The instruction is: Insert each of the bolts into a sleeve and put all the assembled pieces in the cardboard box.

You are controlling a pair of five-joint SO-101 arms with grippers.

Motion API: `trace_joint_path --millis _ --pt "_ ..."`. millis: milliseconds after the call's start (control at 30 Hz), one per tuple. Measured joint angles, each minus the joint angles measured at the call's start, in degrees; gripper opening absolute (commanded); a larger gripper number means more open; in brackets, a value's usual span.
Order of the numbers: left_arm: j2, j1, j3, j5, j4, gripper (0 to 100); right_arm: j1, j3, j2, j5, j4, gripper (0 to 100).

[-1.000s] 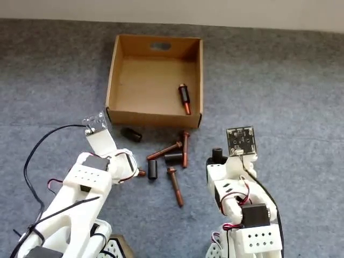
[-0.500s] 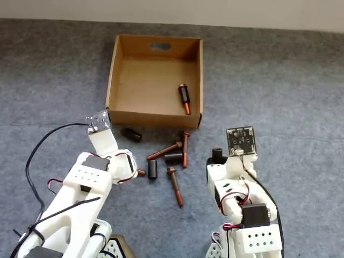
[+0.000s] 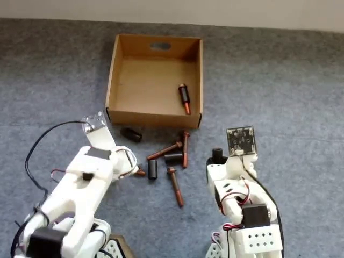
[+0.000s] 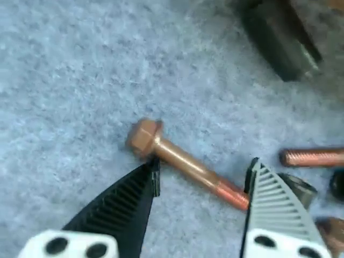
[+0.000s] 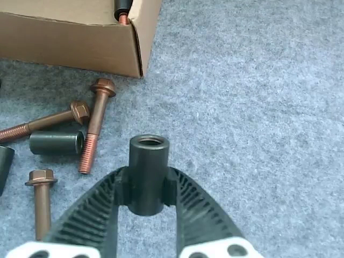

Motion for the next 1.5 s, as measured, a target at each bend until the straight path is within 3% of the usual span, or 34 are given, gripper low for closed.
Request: trace_joint_path --millis 267,367,467,667,900,1133,1500 --pt "13.45 -0.44 -9.32 -0.18 3.43 24 0.00 0.00 0.00 0.00 0.00 0.5" --pt "14.24 -0.44 -9.49 -0.26 3.43 16 0.00 0.00 0.00 0.00 0.00 0.5" --pt "14.24 -0.26 -11.25 -2.55 4.13 0 0.00 0.00 0.00 0.00 0.00 0.5" --pt "14.77 -0.26 -14.68 -14.42 8.00 1 0.00 0.00 0.00 0.00 0.00 0.5" --pt "15.03 -0.70 -19.78 -27.43 17.93 2 0.00 0.00 0.00 0.00 0.00 0.5" --pt "15.56 -0.62 -24.97 -27.87 21.89 24 0.00 0.00 0.00 0.00 0.00 0.5" --pt "15.56 -1.14 -20.57 -27.78 8.97 25 0.00 0.00 0.00 0.00 0.00 0.5"
